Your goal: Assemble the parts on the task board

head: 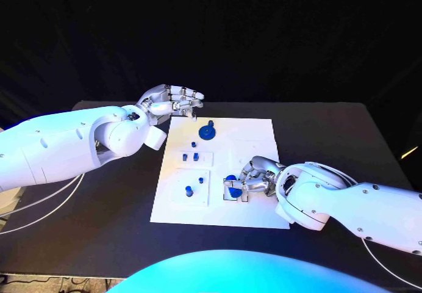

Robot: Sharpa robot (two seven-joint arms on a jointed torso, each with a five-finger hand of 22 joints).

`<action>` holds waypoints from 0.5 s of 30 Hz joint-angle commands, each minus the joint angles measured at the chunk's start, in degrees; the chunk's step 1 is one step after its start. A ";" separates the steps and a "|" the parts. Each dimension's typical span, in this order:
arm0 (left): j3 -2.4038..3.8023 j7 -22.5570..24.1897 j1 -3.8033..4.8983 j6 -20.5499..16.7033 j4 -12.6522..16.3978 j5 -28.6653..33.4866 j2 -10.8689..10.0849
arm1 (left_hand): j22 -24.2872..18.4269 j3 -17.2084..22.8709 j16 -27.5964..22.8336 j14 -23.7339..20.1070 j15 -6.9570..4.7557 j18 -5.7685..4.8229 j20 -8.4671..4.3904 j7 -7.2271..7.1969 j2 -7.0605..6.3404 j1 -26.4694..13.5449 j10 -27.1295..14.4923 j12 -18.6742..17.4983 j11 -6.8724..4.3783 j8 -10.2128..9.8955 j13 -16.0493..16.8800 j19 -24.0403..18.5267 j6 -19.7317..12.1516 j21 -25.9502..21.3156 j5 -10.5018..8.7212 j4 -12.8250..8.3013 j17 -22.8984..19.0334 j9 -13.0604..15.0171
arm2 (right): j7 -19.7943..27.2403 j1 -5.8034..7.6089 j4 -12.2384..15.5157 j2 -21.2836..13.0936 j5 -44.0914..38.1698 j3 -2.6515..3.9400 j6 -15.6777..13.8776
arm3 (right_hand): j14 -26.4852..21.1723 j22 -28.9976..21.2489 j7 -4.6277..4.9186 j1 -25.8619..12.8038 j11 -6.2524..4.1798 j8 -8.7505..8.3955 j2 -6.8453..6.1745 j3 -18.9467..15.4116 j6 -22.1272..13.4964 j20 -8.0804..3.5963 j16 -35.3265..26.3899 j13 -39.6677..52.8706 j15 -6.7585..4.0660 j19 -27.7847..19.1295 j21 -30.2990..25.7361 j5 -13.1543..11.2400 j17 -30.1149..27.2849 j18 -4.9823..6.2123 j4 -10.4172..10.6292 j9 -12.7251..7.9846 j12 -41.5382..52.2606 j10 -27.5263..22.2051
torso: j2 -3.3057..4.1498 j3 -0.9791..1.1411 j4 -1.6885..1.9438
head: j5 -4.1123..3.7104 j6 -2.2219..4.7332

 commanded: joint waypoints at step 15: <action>0.03 0.01 0.03 0.97 0.06 0.30 0.04 | -0.11 -0.27 -0.35 -0.12 0.17 0.27 0.09 0.77 0.67 0.02 -0.41 0.43 0.19 0.28 -0.10 0.40 -0.37 -0.29 0.12 0.17 0.11 -0.08 | -0.45 -0.04 -0.53 0.23 -1.46 0.01 0.91 | 5.38 9.11 -0.37 -3.06 -0.32 1.39 1.26 -6.28 -0.61 -0.27 -0.32 8.42 -0.33 0.39 -1.45 -6.92 12.26 -0.40 0.01 0.08 -0.91 1.40 | -0.05 0.02 -0.10 | -0.03 0.01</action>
